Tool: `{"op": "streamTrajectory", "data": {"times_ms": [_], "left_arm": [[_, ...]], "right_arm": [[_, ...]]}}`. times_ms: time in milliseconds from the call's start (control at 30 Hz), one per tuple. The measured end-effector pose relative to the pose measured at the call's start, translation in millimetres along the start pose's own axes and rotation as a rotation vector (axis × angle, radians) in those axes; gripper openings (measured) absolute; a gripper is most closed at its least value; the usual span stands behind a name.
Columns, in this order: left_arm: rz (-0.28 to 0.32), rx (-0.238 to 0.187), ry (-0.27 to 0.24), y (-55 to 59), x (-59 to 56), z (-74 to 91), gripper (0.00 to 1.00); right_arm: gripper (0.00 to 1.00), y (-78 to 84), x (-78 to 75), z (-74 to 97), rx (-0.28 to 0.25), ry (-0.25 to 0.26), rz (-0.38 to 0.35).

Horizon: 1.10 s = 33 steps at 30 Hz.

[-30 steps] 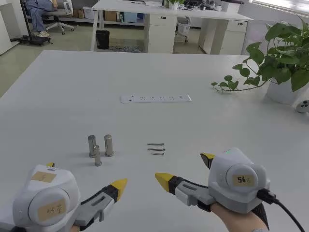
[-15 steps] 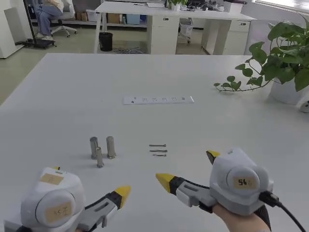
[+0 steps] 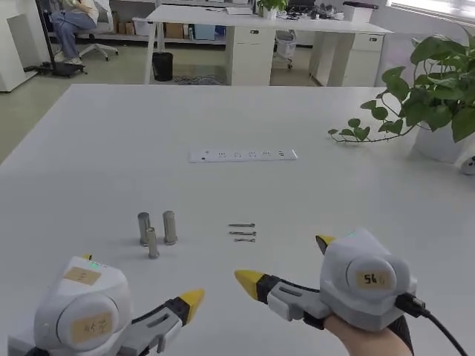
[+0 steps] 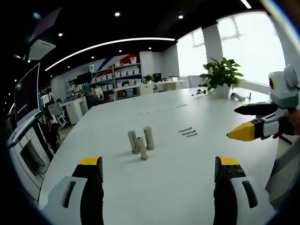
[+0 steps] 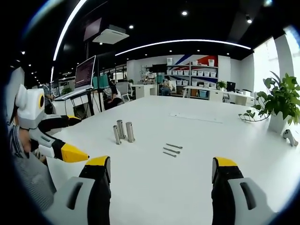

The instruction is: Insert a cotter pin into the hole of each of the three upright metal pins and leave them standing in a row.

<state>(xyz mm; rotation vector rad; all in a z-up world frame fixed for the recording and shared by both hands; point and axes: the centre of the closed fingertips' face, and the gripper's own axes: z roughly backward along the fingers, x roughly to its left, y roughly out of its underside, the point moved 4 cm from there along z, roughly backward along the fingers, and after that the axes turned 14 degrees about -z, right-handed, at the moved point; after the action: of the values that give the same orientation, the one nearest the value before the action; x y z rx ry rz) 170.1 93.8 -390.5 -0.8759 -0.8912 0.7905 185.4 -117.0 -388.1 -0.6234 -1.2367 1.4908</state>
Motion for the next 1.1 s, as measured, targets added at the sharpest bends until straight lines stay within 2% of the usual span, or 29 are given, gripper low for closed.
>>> {"op": "streamTrajectory", "data": {"times_ms": [133,267,433,533,600,700,867,967,1033,1100], "left_arm": [[0.019,0.000,-0.003,0.1,4.0,0.8,0.99],[0.014,0.004,-0.002,0.5,6.5,0.9,0.99],[-0.003,-0.001,0.034,-1.9,6.5,4.0,0.99],[0.014,-0.007,0.056,-3.6,7.6,4.8,0.99],[0.046,-0.009,0.071,-3.2,10.7,6.2,0.99],[0.057,-0.009,0.076,-3.4,14.7,9.1,0.99],[0.034,0.002,0.081,1.9,18.5,10.8,0.99],[0.015,-0.009,0.087,5.4,18.4,10.6,0.99],[0.011,0.010,0.084,8.0,19.3,9.2,0.99],[0.015,-0.014,0.079,4.1,20.0,8.5,0.99]], "right_arm": [[0.86,0.3,0.7,0.0,0.004,-0.005,-0.001],[0.85,0.7,3.5,-0.3,0.008,-0.017,0.018],[0.85,1.1,7.3,-0.6,0.011,-0.036,0.029],[0.85,1.3,7.5,-0.4,0.014,-0.041,0.020],[0.84,1.1,7.3,-0.2,0.015,-0.041,0.022],[0.83,1.7,8.5,-0.1,0.022,-0.047,0.023],[0.82,3.2,11.9,-0.7,0.032,-0.063,0.026],[0.82,3.8,12.5,-0.8,0.036,-0.067,0.025],[0.82,4.3,11.8,-0.9,0.039,-0.064,0.027],[0.82,4.7,11.3,-0.8,0.042,-0.063,0.024]]}}
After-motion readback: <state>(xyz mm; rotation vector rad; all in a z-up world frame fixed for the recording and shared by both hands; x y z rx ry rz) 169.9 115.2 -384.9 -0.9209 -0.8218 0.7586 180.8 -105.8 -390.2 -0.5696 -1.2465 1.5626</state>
